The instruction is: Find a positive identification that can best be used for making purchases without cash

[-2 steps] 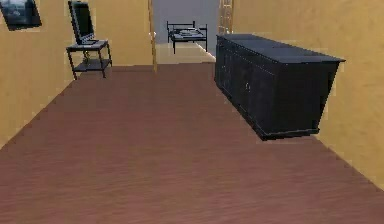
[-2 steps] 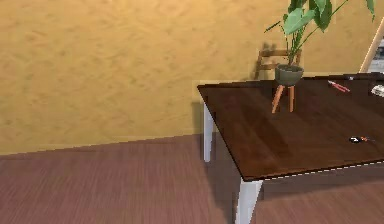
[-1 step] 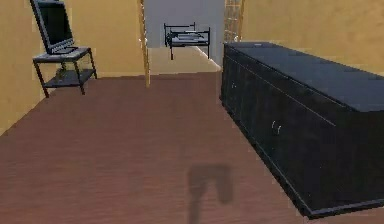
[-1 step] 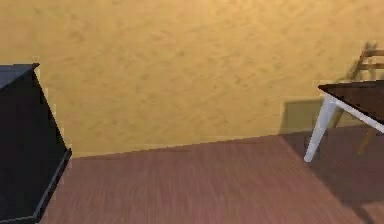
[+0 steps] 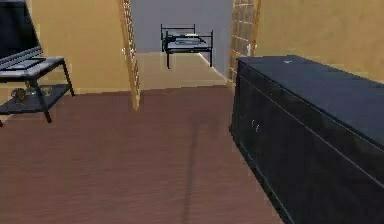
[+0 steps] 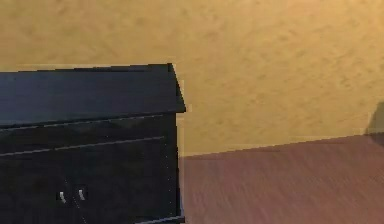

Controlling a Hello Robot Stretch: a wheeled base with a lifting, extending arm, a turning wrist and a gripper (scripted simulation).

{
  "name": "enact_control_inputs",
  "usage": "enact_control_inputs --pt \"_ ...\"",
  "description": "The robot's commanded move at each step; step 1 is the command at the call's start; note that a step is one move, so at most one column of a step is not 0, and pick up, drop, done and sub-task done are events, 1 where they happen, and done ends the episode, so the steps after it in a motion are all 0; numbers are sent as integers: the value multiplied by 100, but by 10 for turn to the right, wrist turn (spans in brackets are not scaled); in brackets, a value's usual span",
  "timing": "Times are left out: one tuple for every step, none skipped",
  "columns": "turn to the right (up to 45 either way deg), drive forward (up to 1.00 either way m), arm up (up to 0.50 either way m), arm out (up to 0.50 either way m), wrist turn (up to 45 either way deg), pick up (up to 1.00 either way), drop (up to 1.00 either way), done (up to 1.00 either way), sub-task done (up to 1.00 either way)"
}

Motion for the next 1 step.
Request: enact_control_inputs --pt "0 100 0 0 0 0 0 0 0"
